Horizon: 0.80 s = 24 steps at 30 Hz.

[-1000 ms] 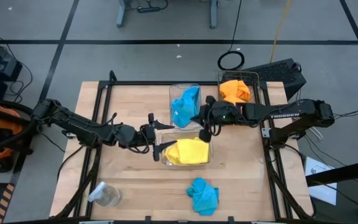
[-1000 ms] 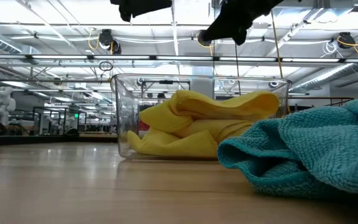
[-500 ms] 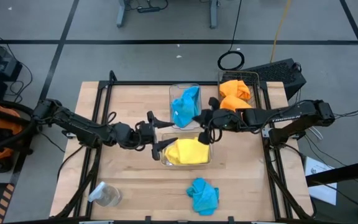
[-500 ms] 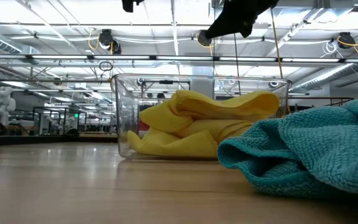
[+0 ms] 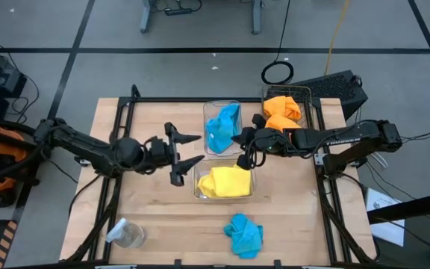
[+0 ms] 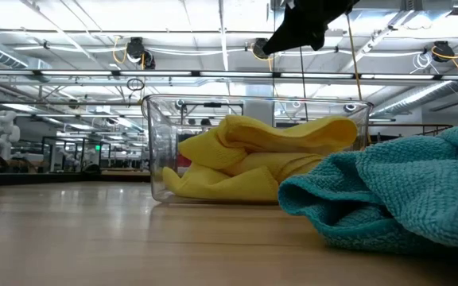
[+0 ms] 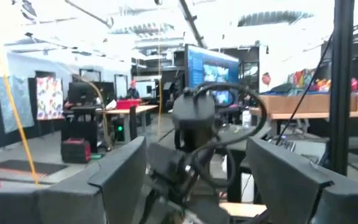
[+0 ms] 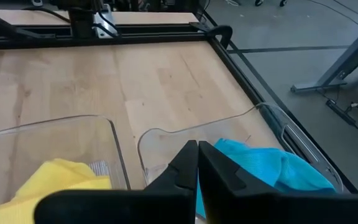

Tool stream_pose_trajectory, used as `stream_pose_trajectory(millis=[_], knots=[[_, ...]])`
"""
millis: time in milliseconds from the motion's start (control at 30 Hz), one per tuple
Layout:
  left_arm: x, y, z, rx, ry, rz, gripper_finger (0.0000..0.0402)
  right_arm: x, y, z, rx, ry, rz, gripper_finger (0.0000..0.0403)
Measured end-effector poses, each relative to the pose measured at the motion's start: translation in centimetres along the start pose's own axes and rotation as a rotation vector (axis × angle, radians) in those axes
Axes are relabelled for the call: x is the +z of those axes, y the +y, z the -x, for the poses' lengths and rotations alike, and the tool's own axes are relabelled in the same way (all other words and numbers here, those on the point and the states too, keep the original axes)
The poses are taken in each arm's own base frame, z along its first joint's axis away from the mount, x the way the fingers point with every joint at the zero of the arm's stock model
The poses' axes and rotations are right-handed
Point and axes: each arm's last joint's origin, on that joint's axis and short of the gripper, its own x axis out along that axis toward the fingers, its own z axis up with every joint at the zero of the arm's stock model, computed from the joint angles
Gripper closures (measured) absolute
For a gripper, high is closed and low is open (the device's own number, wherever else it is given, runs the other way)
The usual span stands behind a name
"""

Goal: Sort microfiber towel by color & place in baskets
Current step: Put the blue microfiber towel into the top transparent bin

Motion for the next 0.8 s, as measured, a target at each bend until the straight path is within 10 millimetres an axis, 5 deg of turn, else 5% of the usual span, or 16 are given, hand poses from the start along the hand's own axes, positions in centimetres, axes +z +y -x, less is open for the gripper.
stream_pose_trajectory(millis=[200, 367, 800], knots=[[0.8, 0.0, -0.2, -0.020, -0.016, 0.013, 0.0121, 0.0, 0.0, 0.0, 0.001, -0.002, -0.010, 0.0399], [-0.4, -0.4, 0.0, -0.036, 0.075, -0.021, 0.0129, 0.0, 0.0, 0.0, 0.005, 0.003, -0.036, 0.0399], [-4.6, -0.8, 1.6, -0.050, 0.279, -0.058, 0.0287, -2.9, 1.1, 3.4, 0.174, 0.343, -0.196, 0.0399]])
